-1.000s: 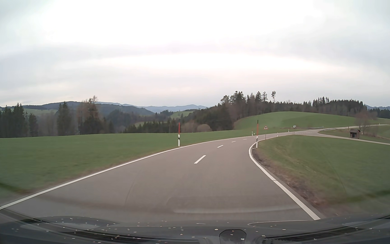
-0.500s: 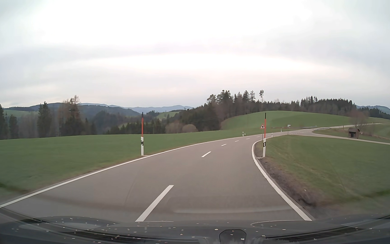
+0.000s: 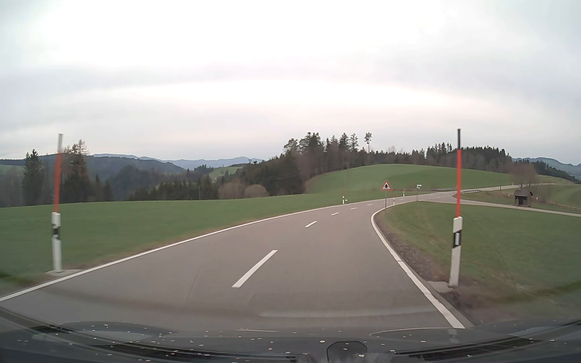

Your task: Follow the waypoints while adhering to traffic rules and regulations

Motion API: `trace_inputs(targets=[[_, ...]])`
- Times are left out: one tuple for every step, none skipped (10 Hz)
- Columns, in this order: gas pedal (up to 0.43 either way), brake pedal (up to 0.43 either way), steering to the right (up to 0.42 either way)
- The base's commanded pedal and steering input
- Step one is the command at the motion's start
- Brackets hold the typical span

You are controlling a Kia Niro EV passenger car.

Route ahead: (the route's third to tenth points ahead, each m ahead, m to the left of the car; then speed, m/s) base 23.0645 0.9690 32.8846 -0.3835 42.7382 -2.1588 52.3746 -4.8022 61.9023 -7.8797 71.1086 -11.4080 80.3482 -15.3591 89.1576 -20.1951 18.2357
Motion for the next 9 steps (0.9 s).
trace_inputs(targets=[[0.0, 0.018, 0.032], [0.0, 0.024, 0.03], [0.0, 0.024, 0.029], [0.0, 0.024, 0.028], [0.0, 0.024, 0.028], [0.0, 0.024, 0.028], [0.0, 0.024, 0.028], [0.0, 0.012, 0.03], [0.0, 0.0, 0.031]])
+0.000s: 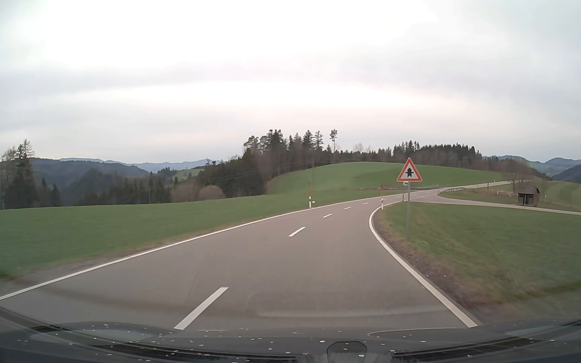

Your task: Follow the waypoints while adhering to traffic rules and regulations

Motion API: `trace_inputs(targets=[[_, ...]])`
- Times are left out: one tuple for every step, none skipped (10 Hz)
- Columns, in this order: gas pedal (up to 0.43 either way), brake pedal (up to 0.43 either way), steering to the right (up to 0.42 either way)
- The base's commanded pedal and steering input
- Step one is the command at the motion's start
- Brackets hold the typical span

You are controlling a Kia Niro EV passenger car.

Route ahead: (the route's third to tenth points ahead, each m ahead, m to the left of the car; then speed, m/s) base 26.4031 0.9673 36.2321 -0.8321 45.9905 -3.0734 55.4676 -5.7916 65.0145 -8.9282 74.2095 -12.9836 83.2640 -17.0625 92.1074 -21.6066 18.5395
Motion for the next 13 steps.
trace_inputs(targets=[[0.0, 0.0, 0.027], [0.0, 0.0, 0.023], [0.0, 0.0, 0.023], [0.0, 0.0, 0.025], [0.0, 0.0, 0.029], [0.0, 0.0, 0.034], [0.0, 0.0, 0.038], [0.0, 0.0, 0.039], [0.0, 0.0, 0.037], [0.0, 0.0, 0.034], [0.0, 0.0, 0.032], [0.0, 0.0, 0.032], [0.0, 0.0, 0.032]])
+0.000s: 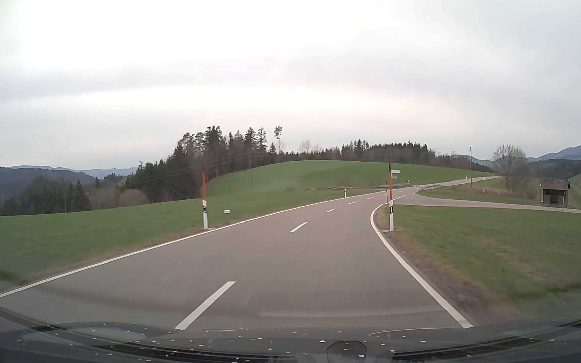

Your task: Follow the waypoints while adhering to traffic rules and regulations

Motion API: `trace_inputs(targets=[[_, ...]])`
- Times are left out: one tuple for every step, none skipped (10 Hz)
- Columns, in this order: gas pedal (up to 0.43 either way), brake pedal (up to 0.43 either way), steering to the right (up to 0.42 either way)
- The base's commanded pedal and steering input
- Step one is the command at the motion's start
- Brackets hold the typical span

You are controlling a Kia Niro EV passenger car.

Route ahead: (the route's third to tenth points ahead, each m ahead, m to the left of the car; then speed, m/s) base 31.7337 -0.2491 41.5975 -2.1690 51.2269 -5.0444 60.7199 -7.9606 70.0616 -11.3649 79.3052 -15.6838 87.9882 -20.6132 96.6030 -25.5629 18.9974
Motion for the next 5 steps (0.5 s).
trace_inputs(targets=[[0.0, 0.0, 0.033], [0.0, 0.0, 0.033], [0.0, 0.0, 0.033], [0.0, 0.0, 0.033], [0.0, 0.0, 0.033]])
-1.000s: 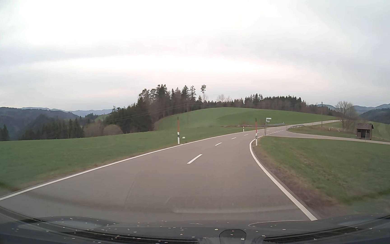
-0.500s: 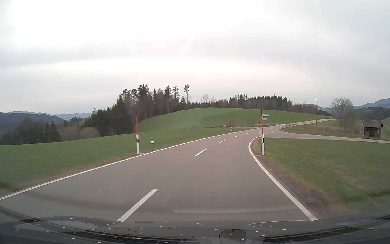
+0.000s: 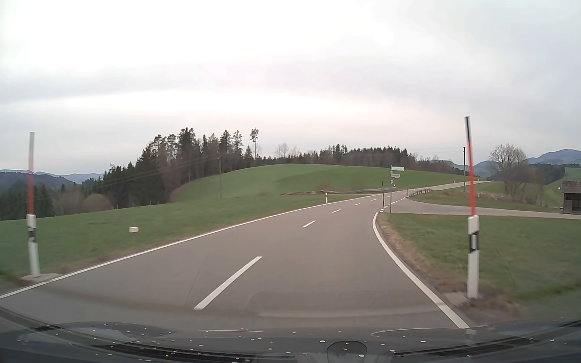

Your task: Follow the waypoints while adhering to traffic rules and regulations

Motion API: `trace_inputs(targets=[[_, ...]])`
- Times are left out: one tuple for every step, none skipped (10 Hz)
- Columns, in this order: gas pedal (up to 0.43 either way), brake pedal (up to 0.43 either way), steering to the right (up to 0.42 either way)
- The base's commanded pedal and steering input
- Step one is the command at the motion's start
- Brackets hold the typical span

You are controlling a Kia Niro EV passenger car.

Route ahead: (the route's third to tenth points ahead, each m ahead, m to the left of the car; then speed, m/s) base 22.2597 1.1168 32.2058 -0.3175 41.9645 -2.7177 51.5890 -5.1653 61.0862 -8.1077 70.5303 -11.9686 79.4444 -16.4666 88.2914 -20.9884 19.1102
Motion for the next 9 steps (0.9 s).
trace_inputs(targets=[[0.0, 0.0, 0.033], [0.0, 0.0, 0.033], [0.0, 0.0, 0.033], [0.0, 0.0, 0.033], [0.0, 0.0, 0.033], [0.0, 0.0, 0.033], [0.0, 0.0, 0.033], [0.0, 0.0, 0.033], [0.0, 0.0, 0.033]])
